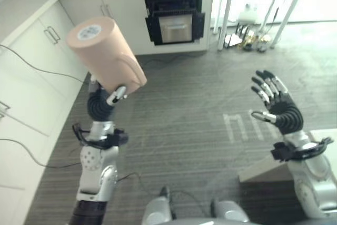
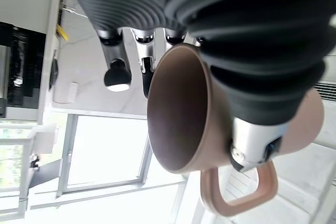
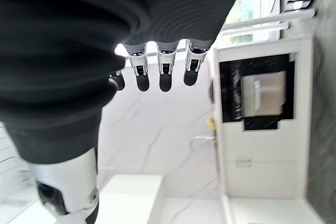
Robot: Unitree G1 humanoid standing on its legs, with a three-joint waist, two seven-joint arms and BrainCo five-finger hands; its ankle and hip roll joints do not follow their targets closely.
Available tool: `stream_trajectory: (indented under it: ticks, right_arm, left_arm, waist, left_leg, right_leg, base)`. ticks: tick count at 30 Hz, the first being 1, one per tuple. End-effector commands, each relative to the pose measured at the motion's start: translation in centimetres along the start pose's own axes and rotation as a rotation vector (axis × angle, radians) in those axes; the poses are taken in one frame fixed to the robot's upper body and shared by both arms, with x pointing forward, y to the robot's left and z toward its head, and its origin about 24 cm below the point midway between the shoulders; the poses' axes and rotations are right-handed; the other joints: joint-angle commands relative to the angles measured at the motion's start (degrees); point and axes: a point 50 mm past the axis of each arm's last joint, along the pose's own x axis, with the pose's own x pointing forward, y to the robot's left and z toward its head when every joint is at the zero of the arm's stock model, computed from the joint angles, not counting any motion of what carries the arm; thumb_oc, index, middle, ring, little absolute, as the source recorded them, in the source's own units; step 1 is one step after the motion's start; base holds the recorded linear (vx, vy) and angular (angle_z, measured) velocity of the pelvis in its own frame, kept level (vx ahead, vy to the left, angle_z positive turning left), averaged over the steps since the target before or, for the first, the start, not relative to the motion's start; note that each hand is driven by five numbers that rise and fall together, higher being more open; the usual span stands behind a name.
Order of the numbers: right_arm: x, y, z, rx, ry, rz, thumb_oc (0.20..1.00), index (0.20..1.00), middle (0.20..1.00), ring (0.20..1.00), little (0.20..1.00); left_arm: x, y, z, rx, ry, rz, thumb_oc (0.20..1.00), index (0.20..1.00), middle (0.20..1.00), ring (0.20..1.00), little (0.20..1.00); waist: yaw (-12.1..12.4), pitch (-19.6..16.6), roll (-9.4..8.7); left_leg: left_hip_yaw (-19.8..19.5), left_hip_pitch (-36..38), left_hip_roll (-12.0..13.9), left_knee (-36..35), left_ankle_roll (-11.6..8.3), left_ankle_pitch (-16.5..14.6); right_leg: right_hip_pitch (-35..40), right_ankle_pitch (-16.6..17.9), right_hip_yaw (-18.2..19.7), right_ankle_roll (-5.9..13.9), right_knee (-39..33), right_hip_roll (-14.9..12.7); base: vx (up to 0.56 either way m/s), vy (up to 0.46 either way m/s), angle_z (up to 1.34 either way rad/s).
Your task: Place the dishes in the dishwasher.
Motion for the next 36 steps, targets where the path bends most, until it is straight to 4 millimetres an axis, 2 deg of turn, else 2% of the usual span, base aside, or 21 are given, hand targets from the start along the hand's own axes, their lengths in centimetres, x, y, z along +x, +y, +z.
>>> stream_trajectory:
  ticks: [1, 5, 6, 7, 8, 9, 10, 11, 13, 16, 18, 22, 23, 24, 25, 26, 30, 31, 32, 33, 36]
  right_arm:
    - [1.3, -0.1, 2.5, -0.018, -0.153, 0.027, 1.000, 1.000, 1.000, 1.000, 1.000]
    - [1.8, 0.2, 2.7, -0.016, -0.174, 0.010, 1.000, 1.000, 1.000, 1.000, 1.000]
    - [2.0, 0.3, 2.7, -0.014, -0.179, 0.002, 1.000, 1.000, 1.000, 1.000, 1.000]
    - [2.0, 0.5, 2.6, -0.012, -0.184, -0.013, 1.000, 1.000, 1.000, 1.000, 1.000]
    - [1.9, 0.6, 2.6, -0.014, -0.184, -0.016, 1.000, 1.000, 1.000, 1.000, 1.000]
    - [1.6, 0.8, 2.4, -0.019, -0.182, -0.023, 1.000, 1.000, 1.000, 1.000, 1.000]
    - [1.4, 1.0, 2.3, -0.016, -0.180, -0.026, 1.000, 1.000, 1.000, 1.000, 1.000]
    - [1.4, 1.2, 2.2, -0.013, -0.177, -0.026, 1.000, 1.000, 1.000, 1.000, 1.000]
    - [1.6, 1.3, 2.0, -0.012, -0.171, -0.013, 1.000, 1.000, 1.000, 1.000, 1.000]
    - [1.8, 0.9, 2.2, -0.011, -0.173, -0.001, 1.000, 1.000, 1.000, 1.000, 1.000]
    - [1.7, 0.4, 2.5, 0.008, -0.186, 0.010, 1.000, 1.000, 1.000, 1.000, 1.000]
    - [1.7, 0.4, 2.5, 0.008, -0.186, 0.011, 1.000, 1.000, 1.000, 1.000, 1.000]
    - [1.9, 0.7, 2.6, 0.012, -0.194, 0.006, 1.000, 1.000, 1.000, 1.000, 1.000]
    - [2.0, 1.0, 2.6, 0.018, -0.194, 0.007, 1.000, 1.000, 1.000, 1.000, 1.000]
    - [2.0, 1.1, 2.6, 0.019, -0.197, 0.009, 1.000, 1.000, 1.000, 1.000, 1.000]
    - [2.1, 1.2, 2.6, 0.019, -0.200, 0.012, 1.000, 1.000, 1.000, 1.000, 1.000]
    - [2.8, 1.3, 2.6, 0.023, -0.197, 0.034, 1.000, 1.000, 1.000, 1.000, 1.000]
    - [2.9, 1.3, 2.8, 0.017, -0.199, 0.054, 1.000, 1.000, 1.000, 1.000, 1.000]
    - [2.7, 1.2, 2.7, 0.008, -0.182, 0.055, 1.000, 1.000, 1.000, 1.000, 1.000]
    - [2.5, 1.1, 2.6, 0.011, -0.172, 0.061, 1.000, 1.000, 1.000, 1.000, 1.000]
    - [2.0, 0.9, 2.3, 0.010, -0.149, 0.067, 1.000, 1.000, 1.000, 1.000, 1.000]
  left_arm:
    - [0.3, -0.5, 2.8, 0.033, -0.124, -0.052, 0.200, 0.200, 0.200, 0.200, 0.200]
    - [0.6, -0.8, 2.8, 0.040, -0.114, -0.090, 0.200, 0.200, 0.200, 0.200, 0.200]
    - [0.7, -0.9, 2.7, 0.040, -0.112, -0.099, 0.200, 0.200, 0.200, 0.200, 0.200]
    - [0.9, -1.1, 2.7, 0.035, -0.107, -0.114, 0.200, 0.200, 0.200, 0.200, 0.200]
    - [0.9, -1.1, 2.7, 0.033, -0.106, -0.119, 0.200, 0.200, 0.200, 0.200, 0.200]
    - [1.0, -1.4, 2.7, 0.032, -0.101, -0.132, 0.200, 0.200, 0.200, 0.200, 0.200]
    - [1.1, -1.6, 2.6, 0.029, -0.096, -0.139, 0.200, 0.200, 0.200, 0.200, 0.200]
    - [1.1, -1.8, 2.5, 0.032, -0.094, -0.143, 0.200, 0.200, 0.200, 0.200, 0.200]
    - [1.4, -2.0, 2.4, 0.040, -0.096, -0.136, 0.200, 0.200, 0.200, 0.200, 0.200]
    - [1.8, -1.8, 2.5, 0.063, -0.101, -0.120, 0.200, 0.200, 0.200, 0.200, 0.200]
    - [1.8, -1.1, 2.6, 0.083, -0.103, -0.101, 0.200, 0.200, 0.200, 0.200, 0.200]
    - [1.8, -1.0, 2.6, 0.083, -0.103, -0.101, 0.200, 0.200, 0.200, 0.200, 0.200]
    - [1.3, -1.3, 2.4, 0.082, -0.087, -0.111, 0.200, 0.200, 0.200, 0.200, 0.200]
    - [1.1, -1.5, 2.4, 0.091, -0.083, -0.114, 0.200, 0.200, 0.200, 0.200, 0.200]
    - [1.1, -1.6, 2.4, 0.094, -0.083, -0.117, 0.200, 0.200, 0.200, 0.200, 0.200]
    - [1.1, -1.7, 2.4, 0.095, -0.083, -0.117, 0.200, 0.200, 0.200, 0.200, 0.200]
    - [1.3, -1.6, 2.5, 0.072, -0.085, -0.093, 0.200, 0.200, 0.200, 0.200, 0.200]
    - [1.2, -1.6, 2.8, 0.053, -0.097, -0.101, 0.200, 0.200, 0.200, 0.200, 0.200]
    - [1.1, -1.6, 2.7, 0.031, -0.086, -0.102, 0.200, 0.200, 0.200, 0.200, 0.200]
    - [0.7, -1.4, 2.6, 0.009, -0.076, -0.094, 0.200, 0.200, 0.200, 0.200, 0.200]
    - [0.0, -1.0, 2.5, 0.012, -0.069, -0.090, 0.200, 0.200, 0.200, 0.200, 0.200]
  waist:
    - [2.82, -4.70, 1.23]
    - [3.81, -6.48, 0.16]
    - [4.06, -6.80, -0.09]
    - [4.54, -7.38, 0.08]
    - [4.65, -7.56, 0.07]
    - [4.79, -7.81, 0.50]
    - [4.47, -7.62, 0.71]
    - [4.10, -7.26, 0.99]
    - [3.38, -6.65, 0.99]
    - [2.63, -5.45, 0.28]
    - [1.41, -3.17, -0.40]
    - [1.31, -2.88, -0.26]
    - [-0.82, -1.78, -1.33]
    - [-1.36, -1.08, -0.89]
    - [-1.47, -1.05, -0.88]
    - [-1.83, -1.31, -1.15]
    - [-2.34, -3.95, -0.75]
    - [-2.90, -5.10, -0.39]
    - [-3.23, -5.62, -0.33]
    - [-3.34, -5.78, -0.37]
    - [-2.56, -5.37, -1.13]
  left_leg:
    - [-2.51, -2.00, 0.14, -14.96, -2.42, 9.42]
    - [-3.89, 0.15, -2.88, -16.81, -0.33, 8.04]
    - [-4.46, 0.89, -3.67, -17.27, 0.29, 7.65]
    - [-5.98, 1.98, -4.64, -17.60, 1.49, 6.96]
    - [-6.42, 2.15, -4.96, -17.63, 1.77, 6.71]
    - [-7.73, 3.09, -5.66, -17.58, 2.56, 5.88]
    - [-8.42, 4.43, -6.27, -17.73, 2.98, 4.87]
    - [-8.78, 5.40, -6.55, -17.63, 3.29, 4.20]
    - [-8.98, 6.61, -6.74, -17.58, 3.43, 3.67]
    - [-9.43, 8.03, -7.49, -17.30, 3.18, 3.45]
    - [-9.00, 11.19, -7.02, -16.99, 1.98, 1.63]
    - [-9.10, 11.56, -6.87, -17.02, 1.94, 1.54]
    - [-8.93, 15.58, -6.77, -17.37, 1.16, -2.54]
    - [-9.27, 17.97, -5.97, -17.39, 1.43, -4.52]
    - [-9.30, 18.49, -5.66, -17.39, 1.45, -4.99]
    - [-9.86, 19.24, -5.40, -17.29, 1.16, -5.92]
    - [-8.51, 23.03, -2.03, -15.87, -1.11, -8.10]
    - [-7.55, 23.03, 0.39, -10.80, -3.07, -8.02]
    - [-6.68, 19.84, 2.29, -2.47, -4.71, -4.16]
    - [-6.36, 17.59, 2.89, 4.25, -5.69, -0.81]
    - [-6.25, 9.26, 2.33, 16.28, -5.74, 1.93]
  right_leg:
    - [6.17, -2.80, -1.21, 1.62, 1.39, 2.30]
    - [4.39, 0.93, -2.32, 4.28, 6.25, -0.49]
    - [3.62, 2.49, -2.55, 5.05, 8.57, -1.12]
    - [1.44, 6.54, -2.59, 5.87, 14.88, -1.62]
    - [0.77, 7.37, -2.48, 5.95, 16.90, -1.73]
    - [-1.88, 11.50, -2.12, 5.92, 25.45, -1.60]
    - [-4.16, 12.84, -2.31, 5.77, 32.43, -1.79]
    - [-7.65, 13.01, -2.44, 5.28, 38.68, -1.73]
    - [-11.44, 11.15, -2.60, 4.04, 39.66, -0.45]
    - [-13.46, 8.57, -5.88, 3.41, 30.41, 1.72]
    - [-16.42, 9.31, -9.91, 2.98, 16.01, -0.16]
    - [-15.80, 9.46, -10.06, 2.97, 15.52, 0.03]
    - [-21.70, 16.44, -7.55, 4.51, 4.04, -4.39]
    - [-20.70, 18.93, -7.34, 5.18, 1.31, -4.45]
    - [-20.23, 18.75, -7.23, 5.28, 0.92, -4.27]
    - [-19.96, 20.44, -6.30, 5.81, -2.34, -4.78]
    - [-17.73, 18.39, -8.25, 5.23, -3.22, -3.46]
    - [-17.46, 16.54, -8.29, 3.28, -2.13, -1.63]
    - [-15.97, 15.42, -7.92, 1.19, -2.77, 0.14]
    - [-14.60, 14.36, -7.51, -0.20, -2.98, 1.15]
    - [-11.53, 12.78, -6.87, -2.22, -3.35, 1.73]
  base:
    - [0.32, 0.257, 0.23]
    - [0.27, 0.242, 0.22]
    - [0.23, 0.294, 0.19]
    - [0.21, 0.290, 0.11]
    - [0.24, 0.356, 0.12]
    - [0.23, 0.293, 0.31]
    - [0.25, 0.328, 0.38]
    - [0.17, 0.216, 0.39]
    - [0.13, 0.125, 0.28]
    - [0.19, -0.034, 0.02]
    - [0.26, -0.188, -0.10]
    - [0.14, -0.155, -0.03]
    - [0.59, -0.634, -0.34]
    - [0.64, -0.708, -0.16]
    - [0.34, -0.363, 0.27]
    - [0.24, -0.344, 0.54]
    - [0.25, -0.462, 0.14]
    - [0.33, -0.626, -0.05]
    - [0.40, -0.726, -0.40]
    - [0.30, -0.511, -0.49]
    - [0.20, -0.262, -0.32]
